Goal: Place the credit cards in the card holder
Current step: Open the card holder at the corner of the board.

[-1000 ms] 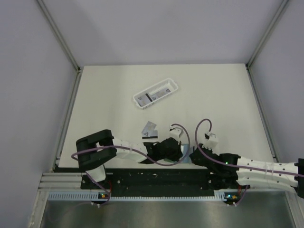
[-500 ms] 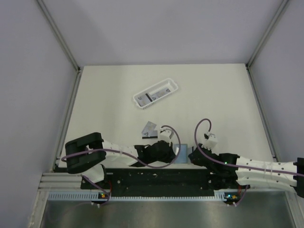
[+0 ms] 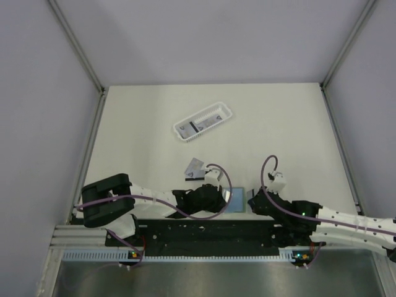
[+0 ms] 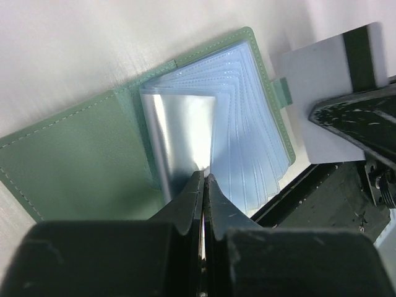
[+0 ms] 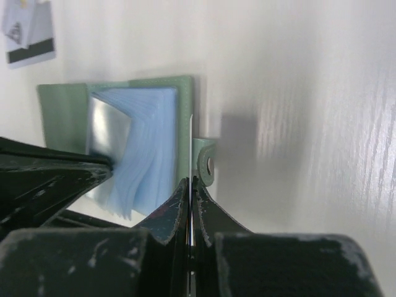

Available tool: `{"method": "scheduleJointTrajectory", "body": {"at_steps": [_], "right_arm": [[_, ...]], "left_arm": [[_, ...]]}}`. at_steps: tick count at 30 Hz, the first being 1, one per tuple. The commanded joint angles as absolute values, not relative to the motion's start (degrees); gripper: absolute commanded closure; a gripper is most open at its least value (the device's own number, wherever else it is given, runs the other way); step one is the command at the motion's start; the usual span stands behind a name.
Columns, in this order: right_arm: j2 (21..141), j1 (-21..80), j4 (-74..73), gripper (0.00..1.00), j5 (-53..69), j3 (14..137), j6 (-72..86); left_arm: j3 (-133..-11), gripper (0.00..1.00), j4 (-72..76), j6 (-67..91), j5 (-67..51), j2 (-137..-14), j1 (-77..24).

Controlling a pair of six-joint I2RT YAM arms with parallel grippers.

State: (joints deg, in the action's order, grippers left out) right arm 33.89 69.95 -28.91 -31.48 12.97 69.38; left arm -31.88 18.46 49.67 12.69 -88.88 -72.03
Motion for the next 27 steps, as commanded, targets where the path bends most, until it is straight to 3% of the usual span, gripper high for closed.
{"method": "scheduleJointTrajectory", "body": {"at_steps": [1,6,14,17,27], "right_arm": [[26.65,70.31,-30.94,1.0,-32.96,18.1,60.57],[23.73,70.22,-24.28,1.0,-25.17,20.04,52.13],[34.71,70.23,-12.85,1.0,-10.21,16.62,56.06],[34.19,70.23,-9.15,1.0,-8.97,13.46,59.14],[32.17,70.31,-16.52,1.0,-11.16,11.17,65.65]], "left_arm": [[-29.97,1.0,13.36,49.39,13.36,-90.79,-71.63],[-30.32,1.0,13.45,49.31,13.1,-90.7,-71.63],[-31.03,1.0,12.83,49.04,12.92,-90.97,-71.54],[-31.11,1.0,12.83,49.22,12.92,-90.79,-71.63],[-30.85,1.0,13.1,49.66,13.01,-90.53,-71.63]]}}
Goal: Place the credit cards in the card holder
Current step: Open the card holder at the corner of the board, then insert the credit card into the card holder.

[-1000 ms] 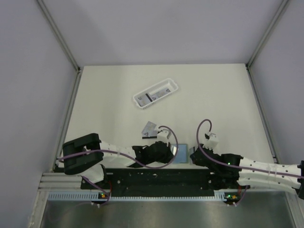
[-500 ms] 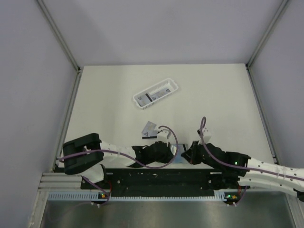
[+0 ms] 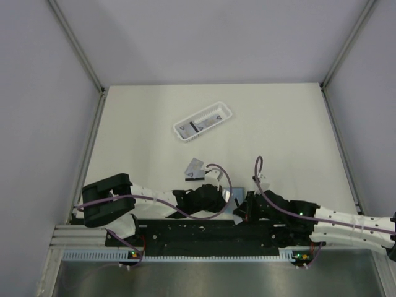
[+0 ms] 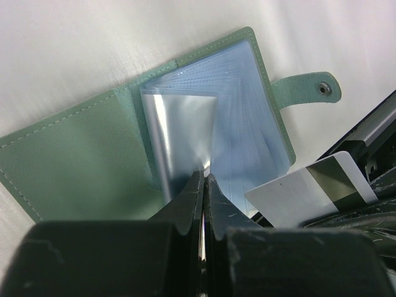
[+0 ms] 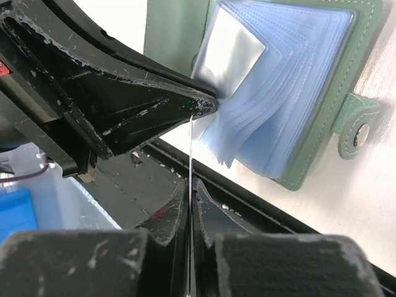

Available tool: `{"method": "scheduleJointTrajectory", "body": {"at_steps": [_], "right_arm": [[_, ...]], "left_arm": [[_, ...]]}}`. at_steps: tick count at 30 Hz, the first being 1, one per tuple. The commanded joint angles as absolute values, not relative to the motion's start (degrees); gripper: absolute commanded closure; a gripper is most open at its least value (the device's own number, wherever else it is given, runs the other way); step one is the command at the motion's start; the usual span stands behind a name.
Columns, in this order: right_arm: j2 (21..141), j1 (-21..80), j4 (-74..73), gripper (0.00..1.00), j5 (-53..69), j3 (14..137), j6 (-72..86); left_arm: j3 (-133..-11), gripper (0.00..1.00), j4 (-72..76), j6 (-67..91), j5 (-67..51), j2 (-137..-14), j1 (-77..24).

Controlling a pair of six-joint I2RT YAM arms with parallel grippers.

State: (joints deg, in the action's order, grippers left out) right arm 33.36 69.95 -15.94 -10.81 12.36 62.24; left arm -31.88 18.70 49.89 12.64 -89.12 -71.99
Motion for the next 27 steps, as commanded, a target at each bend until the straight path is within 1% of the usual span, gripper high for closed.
{"method": "scheduleJointTrajectory", "body": {"at_steps": [1,19,22,27], "right_arm": [[32.08,70.31,-16.61,1.0,-10.99,10.81,66.26],[32.52,70.05,-19.6,1.0,-13.18,8.18,74.44],[32.26,68.82,-19.34,1.0,-13.19,7.82,74.44],[31.03,64.43,-17.06,1.0,-9.85,6.16,73.39]], "left_arm": [[-30.85,1.0,13.18,49.57,12.92,-90.44,-71.63],[-30.85,1.0,13.54,49.57,12.57,-90.35,-71.63],[-30.67,1.0,13.45,49.57,12.48,-90.26,-71.63],[-30.5,1.0,13.88,49.83,12.13,-90.61,-71.63]]}}
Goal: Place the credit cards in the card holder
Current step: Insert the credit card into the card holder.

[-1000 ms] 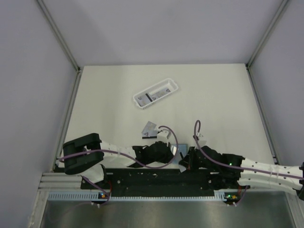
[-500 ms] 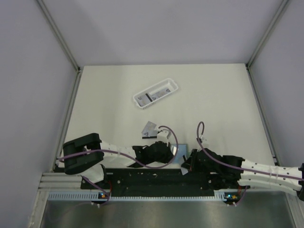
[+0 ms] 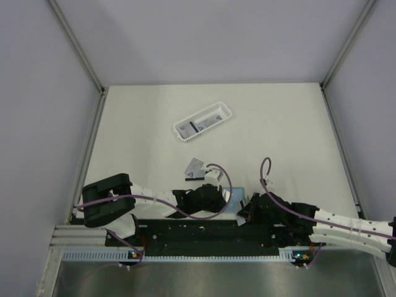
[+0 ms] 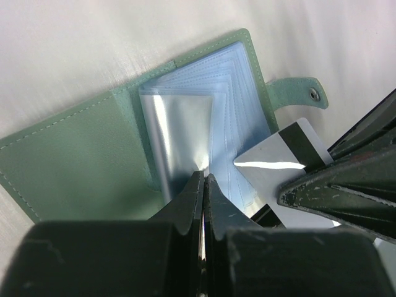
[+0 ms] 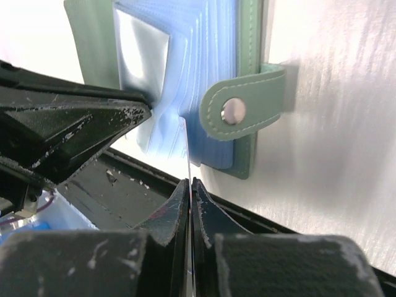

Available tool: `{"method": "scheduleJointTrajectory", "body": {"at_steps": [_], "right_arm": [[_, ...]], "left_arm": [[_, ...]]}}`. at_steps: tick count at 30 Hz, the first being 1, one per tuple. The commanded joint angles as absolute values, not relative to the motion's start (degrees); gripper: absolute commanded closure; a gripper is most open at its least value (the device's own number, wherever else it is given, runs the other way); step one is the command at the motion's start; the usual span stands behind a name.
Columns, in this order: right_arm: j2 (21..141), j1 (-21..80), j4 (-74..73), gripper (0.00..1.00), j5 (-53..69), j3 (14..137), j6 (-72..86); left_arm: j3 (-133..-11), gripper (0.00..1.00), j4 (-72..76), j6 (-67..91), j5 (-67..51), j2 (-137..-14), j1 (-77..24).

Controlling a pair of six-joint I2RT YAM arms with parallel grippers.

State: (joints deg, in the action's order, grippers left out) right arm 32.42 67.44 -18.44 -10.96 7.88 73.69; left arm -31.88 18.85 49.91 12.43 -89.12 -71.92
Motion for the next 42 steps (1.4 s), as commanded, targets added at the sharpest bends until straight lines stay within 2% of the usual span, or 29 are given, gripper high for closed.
{"method": "scheduleJointTrajectory", "body": {"at_steps": [1,24,42], "right_arm": [[30.59,63.64,-16.7,1.0,-9.15,5.8,73.21],[35.95,60.29,-8.0,1.0,-9.14,4.04,73.91],[39.2,59.5,-3.61,1.0,-10.81,5.27,73.31]], "left_arm": [[-30.41,1.0,14.15,49.92,12.04,-90.62,-71.63],[-30.59,1.0,15.38,50.28,10.81,-90.35,-71.63],[-30.59,1.0,11.87,46.85,13.53,-72.43,-71.63]]}}
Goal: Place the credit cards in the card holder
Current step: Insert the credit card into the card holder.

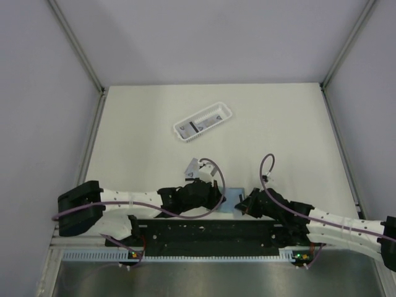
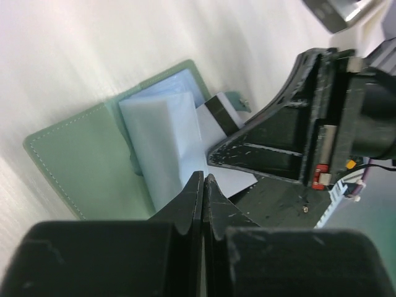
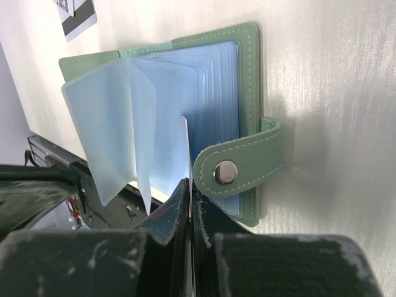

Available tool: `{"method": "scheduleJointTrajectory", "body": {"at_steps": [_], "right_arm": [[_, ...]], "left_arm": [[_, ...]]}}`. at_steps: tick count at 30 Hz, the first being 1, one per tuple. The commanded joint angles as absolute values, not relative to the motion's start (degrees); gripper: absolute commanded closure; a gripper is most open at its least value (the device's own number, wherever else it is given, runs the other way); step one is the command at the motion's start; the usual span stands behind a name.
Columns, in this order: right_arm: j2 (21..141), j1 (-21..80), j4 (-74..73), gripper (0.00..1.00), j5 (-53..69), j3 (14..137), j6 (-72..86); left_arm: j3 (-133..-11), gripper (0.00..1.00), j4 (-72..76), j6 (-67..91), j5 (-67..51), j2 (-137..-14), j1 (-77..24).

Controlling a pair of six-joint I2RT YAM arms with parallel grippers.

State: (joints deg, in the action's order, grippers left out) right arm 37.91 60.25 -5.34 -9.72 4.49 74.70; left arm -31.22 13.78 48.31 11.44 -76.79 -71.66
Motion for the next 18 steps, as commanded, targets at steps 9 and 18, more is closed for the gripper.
{"method": "scheduleJointTrajectory", "body": {"at_steps": [9,18], "right_arm": [[39.72,59.5,-0.62,1.0,-10.11,10.01,66.63],[50.7,59.5,11.68,1.0,-3.87,13.53,61.44]], "left_arm": [[-28.39,1.0,9.93,47.37,16.17,-68.21,-71.54],[-26.54,1.0,9.49,48.08,17.49,-65.92,-71.1]]}}
